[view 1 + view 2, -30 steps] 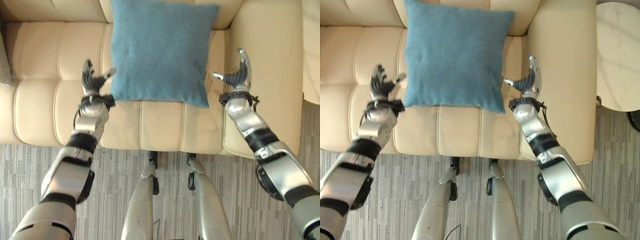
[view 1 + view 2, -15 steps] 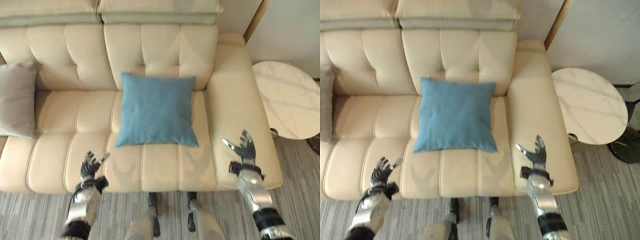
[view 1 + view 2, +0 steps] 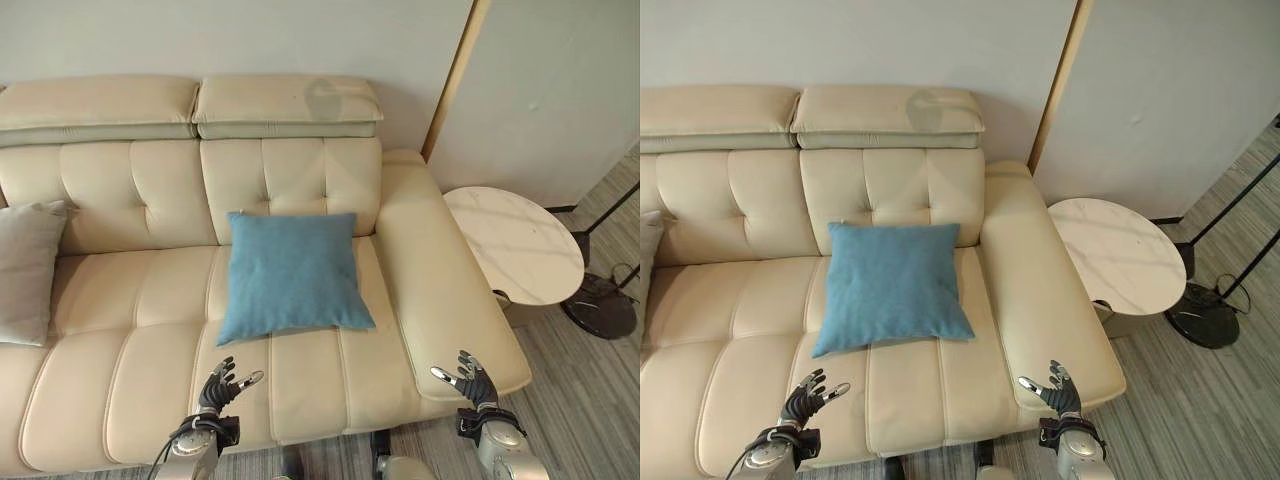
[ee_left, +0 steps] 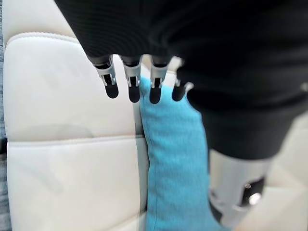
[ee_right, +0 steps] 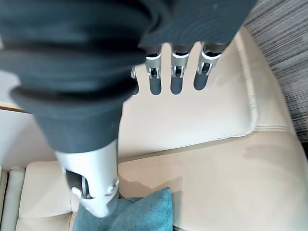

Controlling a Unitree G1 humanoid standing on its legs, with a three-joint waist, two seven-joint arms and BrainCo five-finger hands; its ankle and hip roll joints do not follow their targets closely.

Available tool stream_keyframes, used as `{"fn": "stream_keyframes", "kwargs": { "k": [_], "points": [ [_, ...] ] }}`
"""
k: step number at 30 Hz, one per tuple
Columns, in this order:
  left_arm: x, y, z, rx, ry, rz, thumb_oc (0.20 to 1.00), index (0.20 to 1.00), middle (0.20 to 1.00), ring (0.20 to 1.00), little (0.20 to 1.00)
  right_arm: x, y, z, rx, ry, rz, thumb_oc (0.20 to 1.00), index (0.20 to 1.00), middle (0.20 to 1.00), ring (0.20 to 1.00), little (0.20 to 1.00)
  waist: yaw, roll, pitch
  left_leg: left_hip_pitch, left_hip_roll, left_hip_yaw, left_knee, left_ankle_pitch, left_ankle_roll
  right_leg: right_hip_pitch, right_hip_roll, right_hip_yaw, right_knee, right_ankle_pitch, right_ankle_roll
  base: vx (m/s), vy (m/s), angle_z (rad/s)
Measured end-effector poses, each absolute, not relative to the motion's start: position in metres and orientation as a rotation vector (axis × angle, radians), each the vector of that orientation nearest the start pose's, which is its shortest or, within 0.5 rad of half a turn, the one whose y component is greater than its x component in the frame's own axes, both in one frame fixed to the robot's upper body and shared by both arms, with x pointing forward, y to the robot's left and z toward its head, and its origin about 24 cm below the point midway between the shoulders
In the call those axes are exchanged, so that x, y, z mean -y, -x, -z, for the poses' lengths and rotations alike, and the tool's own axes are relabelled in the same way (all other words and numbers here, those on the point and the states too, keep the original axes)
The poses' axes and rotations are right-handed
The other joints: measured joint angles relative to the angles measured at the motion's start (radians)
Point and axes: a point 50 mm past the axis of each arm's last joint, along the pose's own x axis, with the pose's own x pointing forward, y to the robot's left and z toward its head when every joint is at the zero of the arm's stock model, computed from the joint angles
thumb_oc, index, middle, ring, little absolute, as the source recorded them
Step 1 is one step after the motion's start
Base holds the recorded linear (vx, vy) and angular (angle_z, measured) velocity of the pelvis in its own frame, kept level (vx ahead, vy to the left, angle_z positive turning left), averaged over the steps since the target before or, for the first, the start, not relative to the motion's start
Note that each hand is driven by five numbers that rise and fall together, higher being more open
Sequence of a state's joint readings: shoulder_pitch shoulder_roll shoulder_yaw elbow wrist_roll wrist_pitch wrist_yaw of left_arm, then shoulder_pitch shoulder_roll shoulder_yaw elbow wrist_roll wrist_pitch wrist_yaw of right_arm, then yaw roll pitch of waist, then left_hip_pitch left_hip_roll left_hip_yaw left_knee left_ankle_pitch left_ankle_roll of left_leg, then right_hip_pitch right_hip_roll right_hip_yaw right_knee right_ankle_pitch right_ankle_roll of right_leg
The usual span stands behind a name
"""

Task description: Pick up all the scattered cushions and arrange them neatly on the sofa.

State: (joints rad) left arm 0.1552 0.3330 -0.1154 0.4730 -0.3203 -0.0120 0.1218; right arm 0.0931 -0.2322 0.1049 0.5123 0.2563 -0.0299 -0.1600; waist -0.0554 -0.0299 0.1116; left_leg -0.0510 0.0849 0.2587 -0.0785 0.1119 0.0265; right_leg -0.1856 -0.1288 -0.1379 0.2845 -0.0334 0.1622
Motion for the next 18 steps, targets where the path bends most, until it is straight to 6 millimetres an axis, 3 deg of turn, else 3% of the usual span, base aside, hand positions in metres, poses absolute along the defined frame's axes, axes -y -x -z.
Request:
{"fn": "stream_keyframes", "kwargs": {
  "k": [1,2,3,4,5,6,8,9,11,12,13,14,16,18],
  "points": [
    [-0.238,-0.171,0.078,-0.609,-0.102,-0.19,1.0,1.0,1.0,1.0,1.0,0.21,-0.188,0.082,-0.581,0.044,0.199,1.0,1.0,1.0,1.0,1.0,0.016,0.004,0.003,0.001,0.023,0.003,0.001,0.009,-0.013,0.027,-0.001,0.001,0.075,-0.052,0.01,-0.2,-0.138,-0.36],
    [-0.243,-0.169,0.078,-0.616,-0.114,-0.201,1.0,1.0,1.0,1.0,1.0,0.21,-0.19,0.081,-0.572,0.045,0.192,1.0,1.0,1.0,1.0,1.0,0.029,0.003,0.002,0.001,0.034,0.008,0.002,0.027,-0.036,0.115,-0.017,0.003,0.054,-0.093,0.043,-0.38,-0.327,-0.49],
    [-0.248,-0.163,0.079,-0.625,-0.103,-0.238,1.0,1.0,1.0,1.0,1.0,0.211,-0.191,0.079,-0.563,0.047,0.189,1.0,1.0,1.0,1.0,1.0,0.053,-0.004,0.0,-0.003,0.045,0.028,0.008,0.053,-0.058,0.181,-0.011,0.003,-0.036,-0.155,0.034,-0.37,-0.382,-0.47],
    [-0.248,-0.163,0.08,-0.624,-0.084,-0.265,1.0,1.0,1.0,1.0,1.0,0.212,-0.192,0.077,-0.554,0.052,0.189,1.0,1.0,1.0,1.0,1.0,0.068,0.003,0.004,-0.03,0.062,0.03,0.041,0.053,-0.058,0.186,0.014,0.004,-0.088,-0.145,-0.059,-0.28,-0.314,-0.56],
    [-0.243,-0.16,0.083,-0.627,-0.052,-0.281,1.0,1.0,1.0,1.0,1.0,0.215,-0.192,0.076,-0.554,0.062,0.192,1.0,1.0,1.0,1.0,1.0,0.079,0.034,0.003,-0.052,0.098,0.032,0.061,0.069,-0.047,0.186,0.055,0.012,-0.133,-0.101,-0.09,-0.12,-0.181,-0.44],
    [-0.239,-0.159,0.085,-0.635,-0.045,-0.277,1.0,1.0,1.0,1.0,1.0,0.216,-0.192,0.076,-0.555,0.07,0.19,1.0,1.0,1.0,1.0,1.0,0.088,0.045,0.004,-0.076,0.122,0.024,0.066,0.093,-0.045,0.189,0.079,0.029,-0.178,-0.073,-0.112,-0.13,-0.163,-0.32],
    [-0.236,-0.152,0.09,-0.668,-0.032,-0.28,1.0,1.0,1.0,1.0,1.0,0.222,-0.188,0.079,-0.583,0.09,0.197,1.0,1.0,1.0,1.0,1.0,0.09,0.065,0.004,-0.083,0.121,0.0,0.077,0.119,-0.053,0.197,0.116,0.024,-0.222,-0.03,-0.136,-0.27,-0.24,0.03],
    [-0.236,-0.153,0.09,-0.666,-0.033,-0.285,1.0,1.0,1.0,1.0,1.0,0.231,-0.189,0.075,-0.578,0.121,0.203,1.0,1.0,1.0,1.0,1.0,0.078,0.078,0.02,-0.126,0.155,-0.031,0.097,0.198,-0.111,0.182,0.151,0.002,-0.218,-0.02,-0.161,-0.34,-0.209,0.23],
    [-0.237,-0.161,0.086,-0.644,-0.038,-0.283,1.0,1.0,1.0,1.0,1.0,0.236,-0.194,0.068,-0.549,0.141,0.204,1.0,1.0,1.0,1.0,1.0,0.084,0.069,0.045,-0.158,0.171,-0.043,0.104,0.294,-0.155,0.168,0.162,-0.009,-0.219,-0.009,-0.195,-0.27,-0.122,0.19],
    [-0.236,-0.162,0.085,-0.639,-0.038,-0.282,1.0,1.0,1.0,1.0,1.0,0.238,-0.196,0.065,-0.536,0.15,0.205,1.0,1.0,1.0,1.0,1.0,0.083,0.061,0.057,-0.17,0.167,-0.069,0.105,0.316,-0.139,0.154,0.162,-0.025,-0.213,-0.002,-0.213,-0.15,-0.055,0.04],
    [-0.236,-0.163,0.085,-0.639,-0.038,-0.282,1.0,1.0,1.0,1.0,1.0,0.239,-0.2,0.063,-0.525,0.155,0.204,1.0,1.0,1.0,1.0,1.0,0.083,0.054,0.063,-0.173,0.15,-0.103,0.105,0.316,-0.14,0.135,0.163,-0.027,-0.201,0.002,-0.227,-0.11,-0.055,0.1],
    [-0.236,-0.164,0.085,-0.636,-0.038,-0.281,1.0,1.0,1.0,1.0,1.0,0.238,-0.203,0.061,-0.514,0.155,0.204,1.0,1.0,1.0,1.0,1.0,0.076,0.046,0.069,-0.172,0.128,-0.114,0.102,0.284,-0.17,0.134,0.158,-0.033,-0.207,0.006,-0.236,-0.17,-0.084,0.12],
    [-0.237,-0.172,0.081,-0.613,-0.043,-0.277,1.0,1.0,1.0,1.0,1.0,0.236,-0.205,0.06,-0.51,0.154,0.194,1.0,1.0,1.0,1.0,1.0,0.055,0.024,0.084,-0.132,0.073,-0.106,0.158,0.127,-0.142,0.126,0.141,-0.059,-0.215,0.037,-0.261,-0.13,-0.056,0.34],
    [-0.238,-0.184,0.074,-0.577,-0.052,-0.269,1.0,1.0,1.0,1.0,1.0,0.228,-0.207,0.06,-0.507,0.151,0.158,1.0,1.0,1.0,1.0,1.0,0.034,0.001,0.098,-0.073,0.06,-0.082,0.193,0.007,-0.122,0.126,0.128,-0.071,-0.224,0.039,-0.266,-0.08,-0.012,0.48]
  ]
}}
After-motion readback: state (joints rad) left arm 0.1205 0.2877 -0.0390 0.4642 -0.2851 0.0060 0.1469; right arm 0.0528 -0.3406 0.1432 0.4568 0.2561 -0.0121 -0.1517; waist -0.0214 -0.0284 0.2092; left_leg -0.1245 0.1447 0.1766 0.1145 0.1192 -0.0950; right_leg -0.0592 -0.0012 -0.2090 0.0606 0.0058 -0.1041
